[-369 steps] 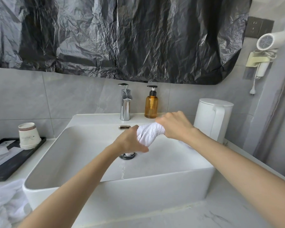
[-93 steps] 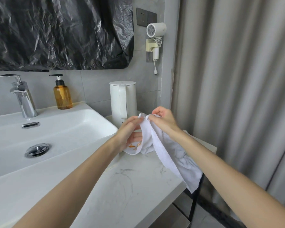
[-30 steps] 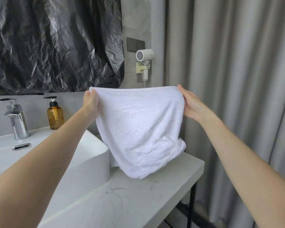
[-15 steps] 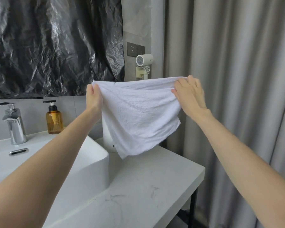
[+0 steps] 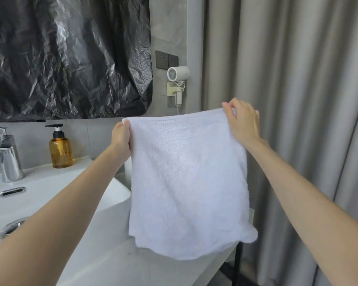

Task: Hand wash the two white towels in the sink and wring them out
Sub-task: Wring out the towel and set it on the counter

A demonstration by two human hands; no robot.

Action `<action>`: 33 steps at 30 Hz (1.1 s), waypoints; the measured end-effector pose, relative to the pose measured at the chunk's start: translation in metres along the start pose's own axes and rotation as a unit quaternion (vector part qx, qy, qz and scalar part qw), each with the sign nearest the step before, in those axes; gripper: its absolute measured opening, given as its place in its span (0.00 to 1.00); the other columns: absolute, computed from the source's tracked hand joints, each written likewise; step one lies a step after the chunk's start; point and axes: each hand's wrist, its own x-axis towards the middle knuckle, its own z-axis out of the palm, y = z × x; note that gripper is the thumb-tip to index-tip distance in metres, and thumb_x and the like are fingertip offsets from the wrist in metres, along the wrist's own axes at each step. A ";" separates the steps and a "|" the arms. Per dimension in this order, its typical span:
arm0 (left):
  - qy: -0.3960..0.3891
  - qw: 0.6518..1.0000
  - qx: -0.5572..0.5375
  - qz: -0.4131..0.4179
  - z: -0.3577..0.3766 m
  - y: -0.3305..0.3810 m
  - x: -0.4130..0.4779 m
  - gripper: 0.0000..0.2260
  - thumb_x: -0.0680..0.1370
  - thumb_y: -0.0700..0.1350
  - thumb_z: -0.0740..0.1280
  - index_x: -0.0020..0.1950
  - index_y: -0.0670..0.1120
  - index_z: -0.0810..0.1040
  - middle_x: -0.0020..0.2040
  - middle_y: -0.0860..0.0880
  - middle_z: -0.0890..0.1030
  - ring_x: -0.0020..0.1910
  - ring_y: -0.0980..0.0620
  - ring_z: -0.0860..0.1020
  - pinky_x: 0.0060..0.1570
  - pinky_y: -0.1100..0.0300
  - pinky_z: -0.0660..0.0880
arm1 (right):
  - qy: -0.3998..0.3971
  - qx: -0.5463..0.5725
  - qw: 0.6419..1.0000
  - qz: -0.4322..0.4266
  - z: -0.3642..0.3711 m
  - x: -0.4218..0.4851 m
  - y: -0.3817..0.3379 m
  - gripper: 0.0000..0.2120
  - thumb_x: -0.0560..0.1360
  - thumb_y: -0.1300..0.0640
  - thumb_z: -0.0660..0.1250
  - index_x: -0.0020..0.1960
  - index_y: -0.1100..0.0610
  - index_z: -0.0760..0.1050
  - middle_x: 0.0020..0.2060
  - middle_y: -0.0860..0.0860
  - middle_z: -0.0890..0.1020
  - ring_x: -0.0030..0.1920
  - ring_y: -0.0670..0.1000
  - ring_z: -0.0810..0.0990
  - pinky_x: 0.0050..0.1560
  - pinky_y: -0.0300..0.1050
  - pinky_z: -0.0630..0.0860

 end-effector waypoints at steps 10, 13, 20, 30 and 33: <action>0.014 0.983 0.167 0.076 -0.003 -0.029 -0.004 0.17 0.84 0.50 0.55 0.36 0.47 0.63 0.34 0.51 0.65 0.33 0.53 0.63 0.31 0.60 0.59 | -0.268 -0.243 0.931 -0.051 0.023 -0.051 0.041 0.18 0.76 0.40 0.60 0.52 0.54 0.65 0.50 0.51 0.67 0.53 0.54 0.64 0.46 0.49 0.53; 0.019 0.984 0.158 0.076 -0.002 -0.033 -0.005 0.17 0.84 0.50 0.56 0.36 0.48 0.63 0.34 0.51 0.64 0.34 0.53 0.62 0.32 0.61 0.59 | -0.239 -0.241 0.939 -0.051 0.024 -0.052 0.038 0.07 0.75 0.56 0.60 0.52 0.55 0.65 0.47 0.52 0.72 0.51 0.55 0.64 0.43 0.48 0.51; 0.006 0.989 0.145 0.004 -0.005 -0.029 -0.007 0.08 0.79 0.49 0.63 0.48 0.45 0.76 0.50 0.45 0.77 0.49 0.44 0.76 0.47 0.51 0.77 | -0.217 -0.114 0.969 0.036 0.026 -0.046 0.031 0.05 0.71 0.56 0.64 0.39 0.49 0.69 0.39 0.48 0.79 0.49 0.48 0.66 0.41 0.48 0.49; 0.078 0.996 0.044 -0.012 -0.004 -0.010 -0.008 0.11 0.79 0.48 0.64 0.37 0.49 0.73 0.38 0.49 0.73 0.42 0.47 0.71 0.44 0.57 0.71 | -0.170 -0.126 0.976 0.045 0.012 -0.033 0.004 0.06 0.68 0.59 0.65 0.39 0.50 0.70 0.35 0.48 0.77 0.51 0.49 0.66 0.67 0.56 0.52; 0.127 0.990 0.061 -0.024 -0.013 -0.011 -0.004 0.14 0.80 0.48 0.63 0.34 0.48 0.69 0.36 0.50 0.72 0.44 0.47 0.70 0.48 0.57 0.69 | -0.180 0.120 0.940 0.264 0.005 -0.026 -0.006 0.09 0.61 0.57 0.69 0.36 0.52 0.68 0.33 0.48 0.74 0.38 0.51 0.70 0.42 0.43 0.66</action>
